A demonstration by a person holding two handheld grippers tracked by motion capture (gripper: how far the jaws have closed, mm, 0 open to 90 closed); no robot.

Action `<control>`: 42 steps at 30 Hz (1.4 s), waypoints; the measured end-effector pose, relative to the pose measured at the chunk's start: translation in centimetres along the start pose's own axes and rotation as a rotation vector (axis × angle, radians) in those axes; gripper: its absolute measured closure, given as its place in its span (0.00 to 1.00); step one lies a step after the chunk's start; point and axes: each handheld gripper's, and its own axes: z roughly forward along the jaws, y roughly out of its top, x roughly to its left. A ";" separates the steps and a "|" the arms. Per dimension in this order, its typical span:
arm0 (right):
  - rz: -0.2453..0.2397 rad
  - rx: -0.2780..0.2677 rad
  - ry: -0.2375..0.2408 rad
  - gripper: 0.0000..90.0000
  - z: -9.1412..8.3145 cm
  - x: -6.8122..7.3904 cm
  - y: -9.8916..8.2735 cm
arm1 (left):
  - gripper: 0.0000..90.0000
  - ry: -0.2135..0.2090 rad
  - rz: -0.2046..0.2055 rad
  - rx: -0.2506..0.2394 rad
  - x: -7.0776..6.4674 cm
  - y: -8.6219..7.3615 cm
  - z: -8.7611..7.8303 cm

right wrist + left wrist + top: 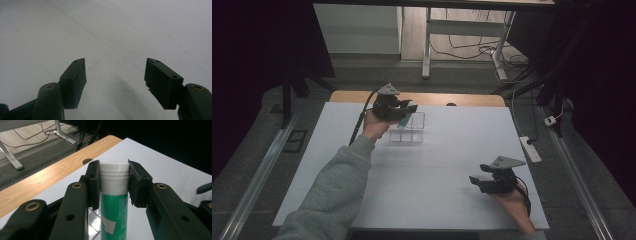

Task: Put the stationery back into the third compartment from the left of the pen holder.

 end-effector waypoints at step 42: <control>-0.008 0.010 0.012 0.37 0.2 0.0 -0.1 | 0.44 0.017 -0.027 0.029 0.5 1.7 5.1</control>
